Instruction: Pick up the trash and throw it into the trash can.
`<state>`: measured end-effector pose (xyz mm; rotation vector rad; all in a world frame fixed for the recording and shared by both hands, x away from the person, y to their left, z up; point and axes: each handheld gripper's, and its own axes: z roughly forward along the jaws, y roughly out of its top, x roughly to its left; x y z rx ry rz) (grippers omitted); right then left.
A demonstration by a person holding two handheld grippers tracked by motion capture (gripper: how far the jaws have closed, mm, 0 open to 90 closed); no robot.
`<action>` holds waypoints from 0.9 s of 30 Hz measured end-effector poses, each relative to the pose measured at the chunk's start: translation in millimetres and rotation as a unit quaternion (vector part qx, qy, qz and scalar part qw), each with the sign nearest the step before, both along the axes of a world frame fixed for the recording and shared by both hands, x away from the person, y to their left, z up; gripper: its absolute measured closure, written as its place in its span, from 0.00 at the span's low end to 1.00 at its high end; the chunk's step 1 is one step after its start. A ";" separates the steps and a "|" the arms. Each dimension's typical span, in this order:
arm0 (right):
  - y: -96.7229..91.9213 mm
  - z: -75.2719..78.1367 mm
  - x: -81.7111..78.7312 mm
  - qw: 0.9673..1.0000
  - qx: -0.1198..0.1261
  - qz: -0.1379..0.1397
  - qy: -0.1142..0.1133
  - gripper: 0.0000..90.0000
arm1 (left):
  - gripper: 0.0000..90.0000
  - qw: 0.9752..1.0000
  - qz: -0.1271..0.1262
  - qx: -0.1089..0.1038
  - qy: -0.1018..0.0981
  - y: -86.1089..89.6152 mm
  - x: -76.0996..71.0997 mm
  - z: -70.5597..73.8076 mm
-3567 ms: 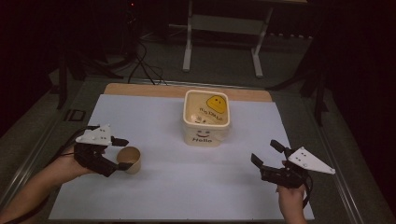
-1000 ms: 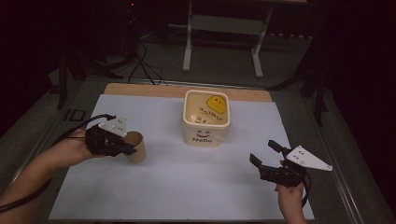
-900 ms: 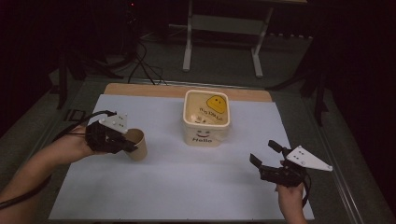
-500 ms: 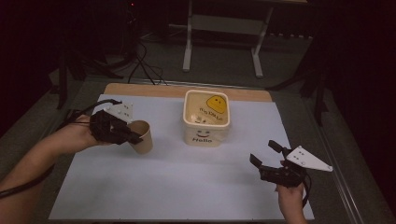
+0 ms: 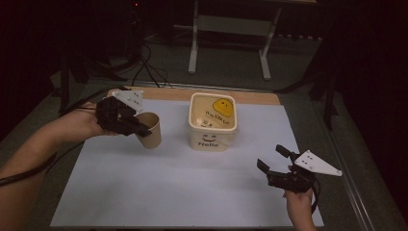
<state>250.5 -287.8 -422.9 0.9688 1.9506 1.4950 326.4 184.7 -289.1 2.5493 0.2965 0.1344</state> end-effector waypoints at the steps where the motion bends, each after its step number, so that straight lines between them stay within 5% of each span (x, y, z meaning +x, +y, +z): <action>1: 0.1 0.0 0.0 1.000 0.000 0.000 0.000 0.15 | 0.98 1.000 -0.003 0.000 0.000 -0.8 1.2 3.5; 27: -0.4 0.2 0.3 1.000 -0.001 0.003 -0.002 0.15 | 0.98 0.999 -0.042 0.011 -0.015 -47.0 22.1 44.5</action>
